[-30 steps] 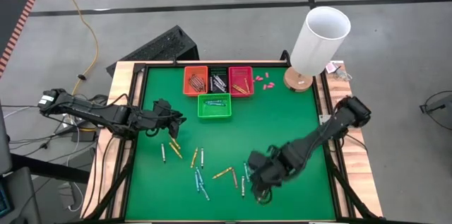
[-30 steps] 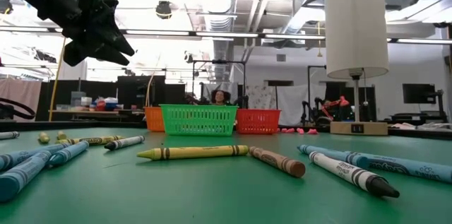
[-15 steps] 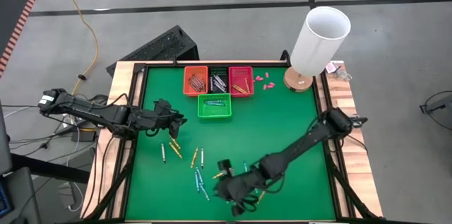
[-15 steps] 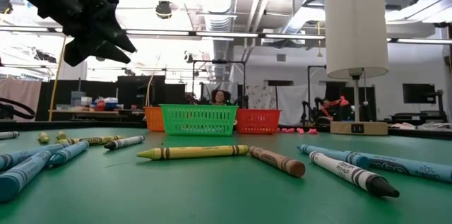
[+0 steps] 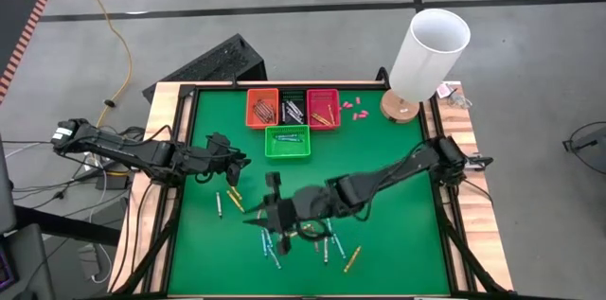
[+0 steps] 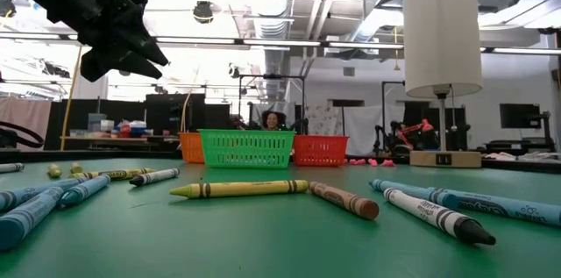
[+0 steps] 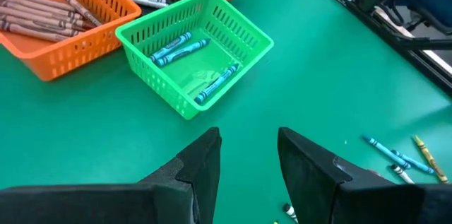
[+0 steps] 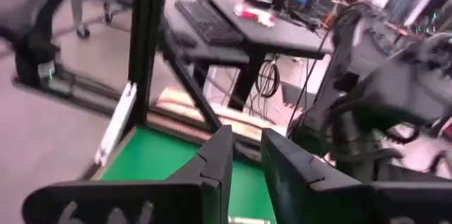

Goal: Sort crayons
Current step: Put a black crayon in the black basket

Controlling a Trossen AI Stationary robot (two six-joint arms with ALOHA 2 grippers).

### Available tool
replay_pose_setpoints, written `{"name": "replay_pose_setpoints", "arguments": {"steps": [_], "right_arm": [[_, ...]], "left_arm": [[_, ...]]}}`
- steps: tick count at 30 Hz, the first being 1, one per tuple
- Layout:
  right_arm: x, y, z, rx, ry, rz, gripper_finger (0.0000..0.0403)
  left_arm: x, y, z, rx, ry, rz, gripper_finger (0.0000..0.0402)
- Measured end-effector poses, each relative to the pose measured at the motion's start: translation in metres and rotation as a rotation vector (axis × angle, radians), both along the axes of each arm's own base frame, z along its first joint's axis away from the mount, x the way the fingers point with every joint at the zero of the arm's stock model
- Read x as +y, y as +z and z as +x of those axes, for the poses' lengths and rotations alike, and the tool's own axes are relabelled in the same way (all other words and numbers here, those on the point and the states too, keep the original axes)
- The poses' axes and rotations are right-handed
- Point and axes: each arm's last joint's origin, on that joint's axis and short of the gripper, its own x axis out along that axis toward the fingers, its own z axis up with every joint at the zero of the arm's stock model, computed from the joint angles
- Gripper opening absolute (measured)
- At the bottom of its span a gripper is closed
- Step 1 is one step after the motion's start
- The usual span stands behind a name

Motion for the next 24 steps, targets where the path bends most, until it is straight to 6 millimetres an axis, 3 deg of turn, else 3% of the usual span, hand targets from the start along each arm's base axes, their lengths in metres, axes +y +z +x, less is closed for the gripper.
{"name": "replay_pose_setpoints", "arguments": {"steps": [4,8,11,16,24], "right_arm": [[-0.001,0.007,-0.013,0.260,-0.061,0.223,0.0098],[0.002,-0.019,-0.040,0.711,-0.319,0.625,0.0098],[0.014,-0.041,-0.065,0.933,-0.545,0.765,0.0098],[0.043,-0.070,-0.086,1.008,-0.707,0.883,0.0098],[0.055,-0.111,-0.083,0.968,-0.740,1.017,0.0098]], "left_arm": [[0.001,0.000,0.000,0.000,0.015,0.015,0.0131],[0.001,0.000,0.000,-0.002,0.021,0.013,0.0131],[0.001,0.000,0.000,-0.002,0.022,0.013,0.0131],[0.001,0.000,0.000,-0.003,0.022,0.012,0.0131],[0.001,0.000,0.000,-0.002,0.022,0.011,0.0131]]}}
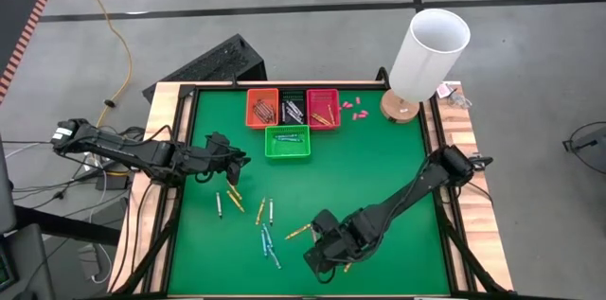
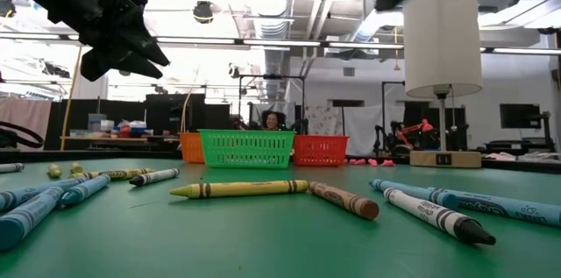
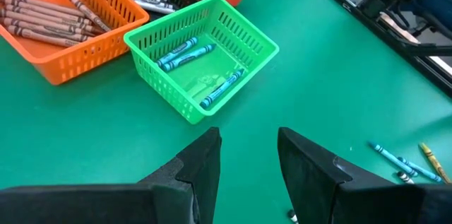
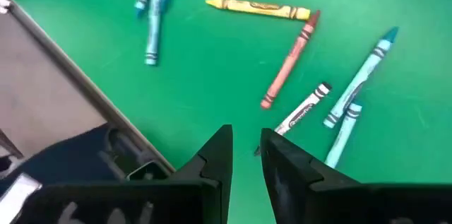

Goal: Sort crayons
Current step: Put a black crayon in the black basket

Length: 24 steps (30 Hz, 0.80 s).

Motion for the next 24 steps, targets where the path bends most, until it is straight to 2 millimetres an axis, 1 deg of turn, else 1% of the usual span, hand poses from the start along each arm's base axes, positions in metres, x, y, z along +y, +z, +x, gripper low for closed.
{"name": "replay_pose_setpoints", "arguments": {"steps": [4,8,12,18,21,24], "right_arm": [[-0.003,-0.021,-0.006,0.074,-0.036,-0.006,0.0098],[-0.007,-0.035,-0.011,0.121,-0.049,-0.017,0.0098],[-0.008,-0.040,-0.012,0.136,-0.050,-0.027,0.0098],[-0.006,-0.043,-0.009,0.096,-0.024,-0.013,0.0102],[-0.006,-0.051,-0.010,0.081,-0.025,-0.006,0.0107],[-0.008,-0.061,-0.013,0.101,-0.024,-0.023,0.0108]], "left_arm": [[0.000,0.000,0.000,0.002,-0.003,0.005,0.0131],[0.000,0.000,0.000,0.002,-0.004,0.006,0.0131],[0.000,0.000,0.000,0.003,-0.004,0.005,0.0131],[0.000,0.000,0.000,0.006,-0.003,0.007,0.0131],[0.000,-0.001,0.000,0.011,-0.003,0.009,0.0131],[0.000,-0.001,0.000,0.019,-0.013,0.026,0.0131]]}}
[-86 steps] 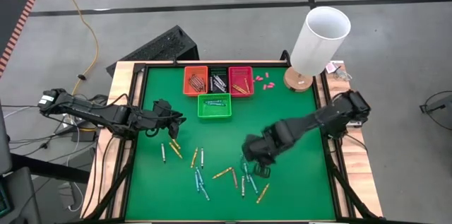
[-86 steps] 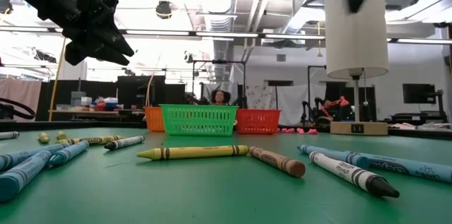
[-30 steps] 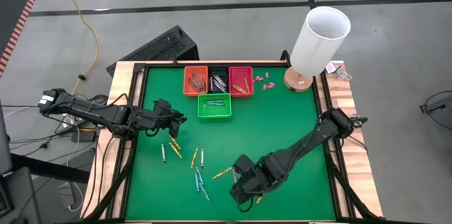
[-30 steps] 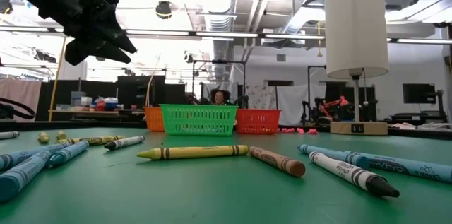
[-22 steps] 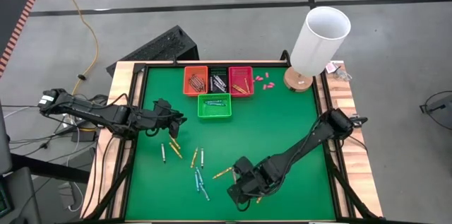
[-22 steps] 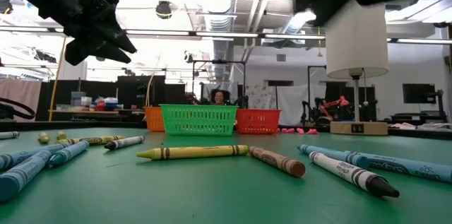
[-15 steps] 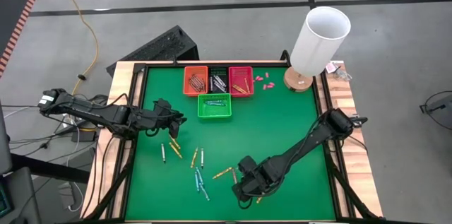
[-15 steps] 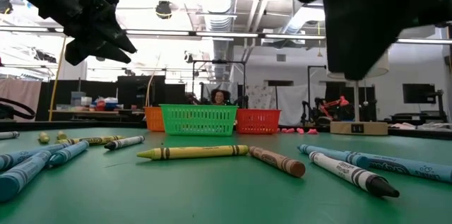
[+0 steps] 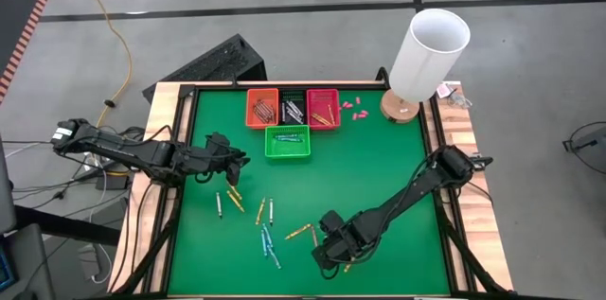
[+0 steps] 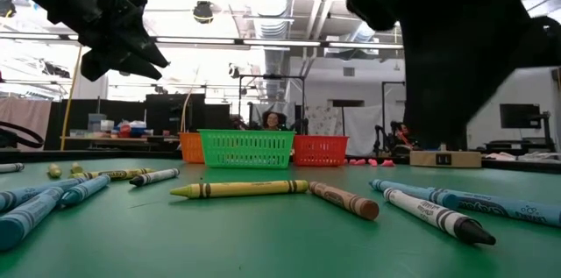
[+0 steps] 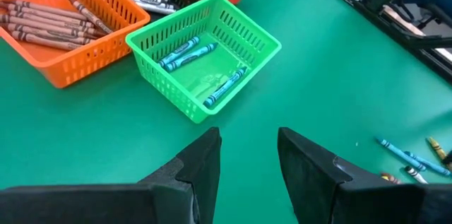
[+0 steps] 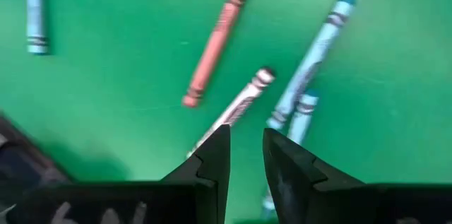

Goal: Sort crayons
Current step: Put a black crayon in the black basket

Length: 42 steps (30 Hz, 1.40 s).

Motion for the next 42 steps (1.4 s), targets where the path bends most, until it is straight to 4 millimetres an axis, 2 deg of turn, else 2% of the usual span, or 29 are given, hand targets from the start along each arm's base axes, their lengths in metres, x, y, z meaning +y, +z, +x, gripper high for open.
{"name": "replay_pose_setpoints", "arguments": {"steps": [5,18,21,28,32,36,42], "right_arm": [[-0.006,-0.013,0.000,-0.001,-0.014,0.003,0.0108],[0.000,-0.008,0.009,-0.108,0.073,0.031,0.0111],[0.000,-0.008,0.009,-0.105,0.077,0.042,0.0124],[-0.001,-0.008,0.010,-0.078,0.073,0.091,0.0185],[-0.002,-0.008,0.010,-0.081,0.027,0.095,0.0201],[-0.002,-0.015,0.013,-0.067,0.009,0.094,0.0201],[0.003,-0.036,0.017,0.002,-0.002,0.146,0.0193]], "left_arm": [[0.000,0.000,0.000,0.001,-0.002,0.004,0.0131],[0.000,0.000,0.000,0.001,0.000,0.006,0.0131],[0.000,0.000,0.000,0.001,0.000,0.005,0.0131],[0.000,0.000,0.000,0.000,0.000,0.006,0.0131],[0.000,0.000,0.000,0.007,-0.009,0.023,0.0131],[0.000,0.000,0.000,0.009,-0.012,0.026,0.0131],[0.000,0.000,0.000,0.007,-0.012,0.020,0.0131]]}}
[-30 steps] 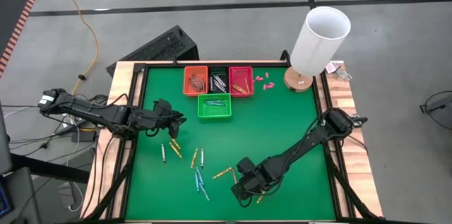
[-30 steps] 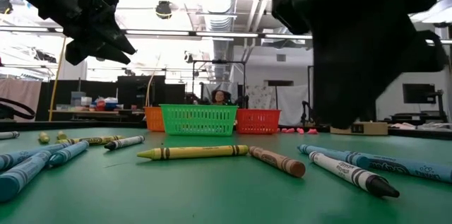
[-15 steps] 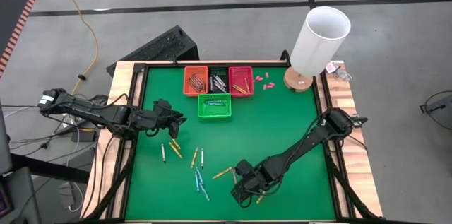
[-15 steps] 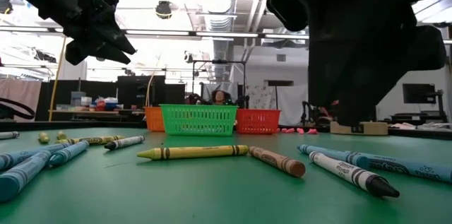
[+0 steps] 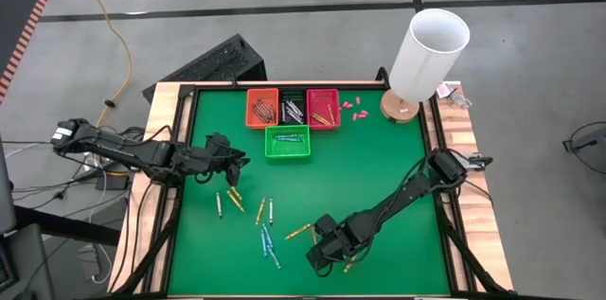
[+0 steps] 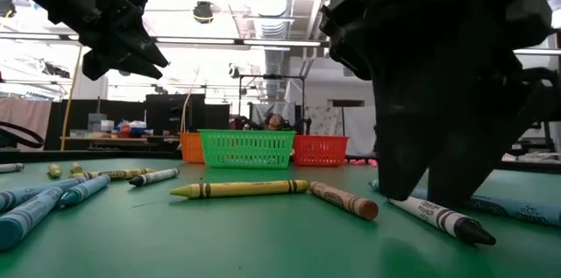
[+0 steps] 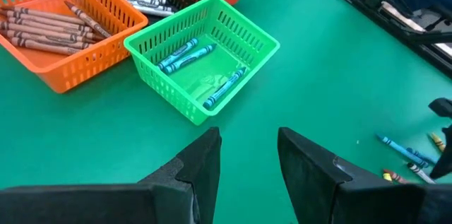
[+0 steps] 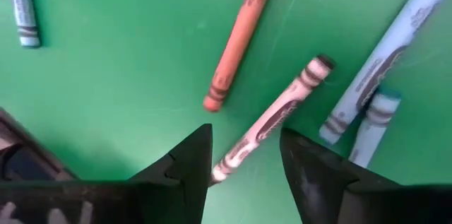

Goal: Sort crayons
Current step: Put a black crayon in the black basket

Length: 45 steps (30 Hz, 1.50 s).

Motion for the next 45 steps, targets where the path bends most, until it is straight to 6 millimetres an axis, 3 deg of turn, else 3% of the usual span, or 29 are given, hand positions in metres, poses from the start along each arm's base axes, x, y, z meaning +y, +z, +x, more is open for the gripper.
{"name": "replay_pose_setpoints", "arguments": {"steps": [11,33,45], "right_arm": [[-0.009,-0.003,0.002,0.045,-0.020,-0.011,0.0170],[-0.027,-0.004,0.006,0.085,0.042,-0.095,0.0013],[-0.041,0.012,0.020,0.059,0.105,-0.170,0.0004]], "left_arm": [[0.000,-0.001,0.000,0.007,0.000,-0.001,0.0131],[0.000,-0.001,0.000,0.008,0.000,-0.001,0.0131],[0.000,-0.001,0.000,0.008,0.001,0.000,0.0131]]}}
